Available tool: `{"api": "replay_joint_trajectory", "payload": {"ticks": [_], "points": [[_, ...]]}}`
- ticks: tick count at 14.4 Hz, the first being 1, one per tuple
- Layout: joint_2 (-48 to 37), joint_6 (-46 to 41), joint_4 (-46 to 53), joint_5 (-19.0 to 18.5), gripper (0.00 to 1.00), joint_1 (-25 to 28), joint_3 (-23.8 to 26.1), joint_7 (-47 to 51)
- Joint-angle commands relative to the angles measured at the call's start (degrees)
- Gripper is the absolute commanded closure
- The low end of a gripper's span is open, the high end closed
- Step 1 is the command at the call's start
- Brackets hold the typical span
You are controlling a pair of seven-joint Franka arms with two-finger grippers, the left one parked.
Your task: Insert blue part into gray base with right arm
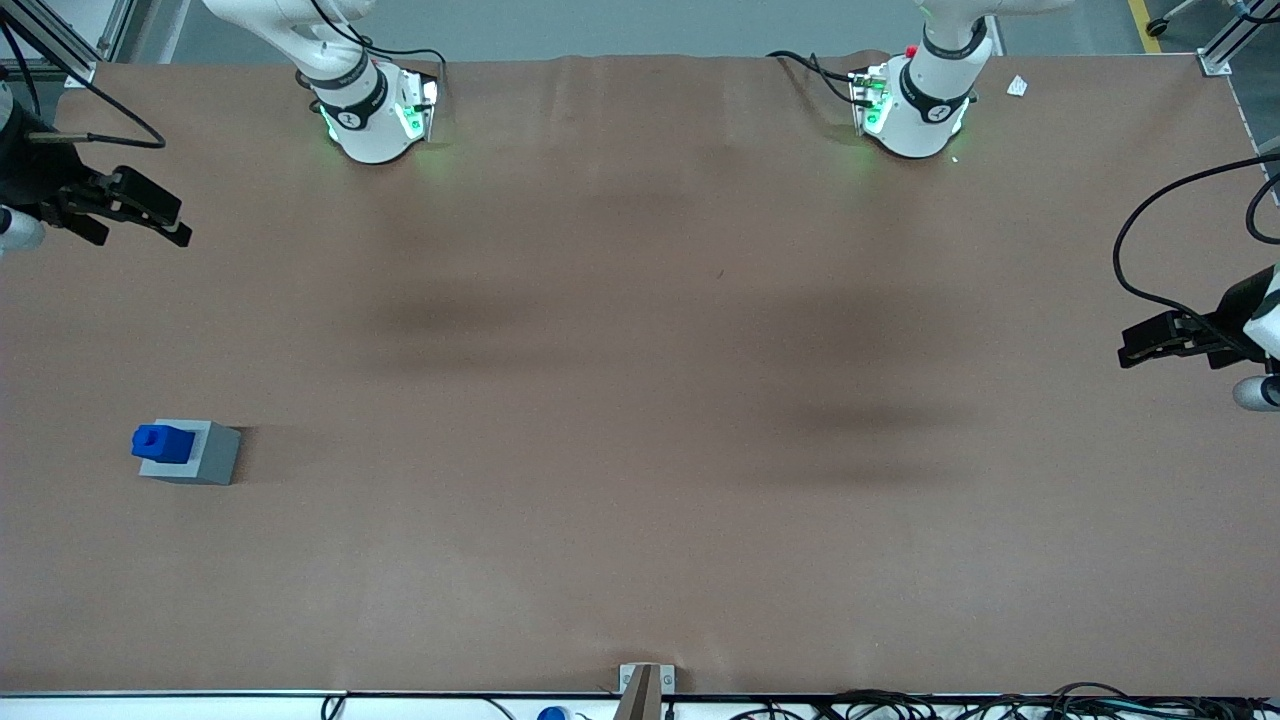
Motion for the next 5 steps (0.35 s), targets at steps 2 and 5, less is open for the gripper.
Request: {"api": "replay_joint_trajectory", "payload": {"ticks": [2,5], "points": [[-1.0,0.1,0.2,-0.6,0.0,0.1,0.0,0.7],[-1.0,0.3,0.8,-0.6,0.0,0.1,0.0,0.7]]}}
